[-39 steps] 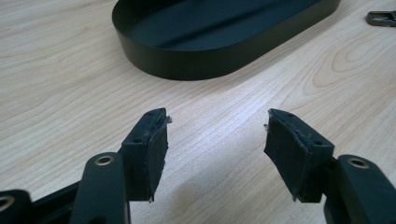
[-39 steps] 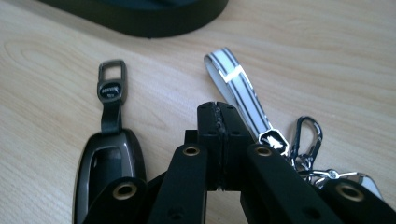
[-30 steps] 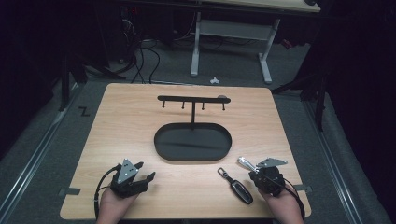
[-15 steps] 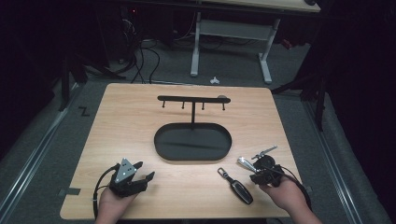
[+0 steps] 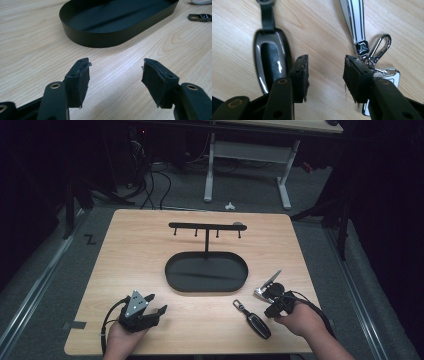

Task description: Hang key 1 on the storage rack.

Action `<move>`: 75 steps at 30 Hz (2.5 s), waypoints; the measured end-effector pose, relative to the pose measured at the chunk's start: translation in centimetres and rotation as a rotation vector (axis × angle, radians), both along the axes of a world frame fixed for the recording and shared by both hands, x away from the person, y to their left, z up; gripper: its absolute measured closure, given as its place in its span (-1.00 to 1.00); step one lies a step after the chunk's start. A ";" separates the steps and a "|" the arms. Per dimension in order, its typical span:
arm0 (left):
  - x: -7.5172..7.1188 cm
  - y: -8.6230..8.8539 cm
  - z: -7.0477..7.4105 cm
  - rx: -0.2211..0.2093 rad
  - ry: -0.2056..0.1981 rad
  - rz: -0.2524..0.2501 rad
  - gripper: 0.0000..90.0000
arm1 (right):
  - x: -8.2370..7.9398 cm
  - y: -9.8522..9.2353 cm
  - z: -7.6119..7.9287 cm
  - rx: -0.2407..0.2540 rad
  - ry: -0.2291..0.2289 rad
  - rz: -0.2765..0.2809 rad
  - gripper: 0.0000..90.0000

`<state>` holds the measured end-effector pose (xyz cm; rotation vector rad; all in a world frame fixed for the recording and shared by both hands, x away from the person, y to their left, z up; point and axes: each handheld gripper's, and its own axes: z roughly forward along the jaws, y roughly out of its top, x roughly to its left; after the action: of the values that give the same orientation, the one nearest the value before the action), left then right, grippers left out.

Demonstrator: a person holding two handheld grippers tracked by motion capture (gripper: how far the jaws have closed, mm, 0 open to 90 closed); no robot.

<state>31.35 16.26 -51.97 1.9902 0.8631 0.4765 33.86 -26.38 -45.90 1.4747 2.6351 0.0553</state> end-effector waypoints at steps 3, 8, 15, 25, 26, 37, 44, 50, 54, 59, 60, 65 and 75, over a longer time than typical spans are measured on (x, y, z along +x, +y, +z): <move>0.1 0.0 -0.1 -0.002 0.002 0.000 -0.14 | 0.2 0.5 0.3 0.018 0.002 -0.014 0.11; 0.1 0.0 0.0 -0.001 -0.002 -0.001 -0.13 | 0.6 2.0 0.8 0.038 0.003 0.002 0.06; 0.1 0.0 0.0 -0.001 -0.005 -0.001 -0.13 | 1.1 4.1 0.4 0.063 0.026 0.030 0.07; 0.0 0.1 0.1 0.000 -0.007 0.001 -0.14 | 1.4 6.4 -1.0 0.051 0.065 0.066 0.10; 0.0 0.1 0.1 0.000 -0.007 0.001 -0.14 | 1.6 6.3 -1.2 0.051 0.051 0.108 0.09; 0.1 0.1 0.0 0.006 -0.009 -0.001 -0.14 | 2.0 6.6 -2.2 0.031 0.072 0.091 0.11; 0.1 0.2 0.0 0.003 -0.011 0.003 -0.14 | 2.3 6.6 -2.8 0.015 0.067 0.059 0.32; 0.1 0.2 0.0 0.005 -0.009 0.002 -0.14 | 2.5 6.2 -3.0 0.047 0.081 0.036 0.25; 0.1 0.1 0.0 0.005 -0.010 0.001 -0.14 | 2.2 6.3 -3.0 0.033 0.081 0.043 0.29; 0.1 0.2 0.0 0.003 -0.009 0.002 -0.14 | 2.1 6.6 -2.9 0.028 0.089 0.047 0.45; 0.0 0.2 0.0 0.003 -0.008 0.002 -0.14 | 2.2 6.7 -2.9 0.026 0.094 0.045 0.47; -0.1 0.6 0.1 0.001 -0.009 0.006 -0.13 | 2.5 6.9 -2.9 0.017 0.126 0.050 0.75; -0.7 1.4 0.2 -0.017 -0.013 0.015 -0.11 | 2.8 7.1 -2.9 0.004 0.147 0.069 0.78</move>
<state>30.64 17.71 -51.79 1.9640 0.8713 0.4889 36.62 -19.29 -48.84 1.4410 2.8029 -0.0428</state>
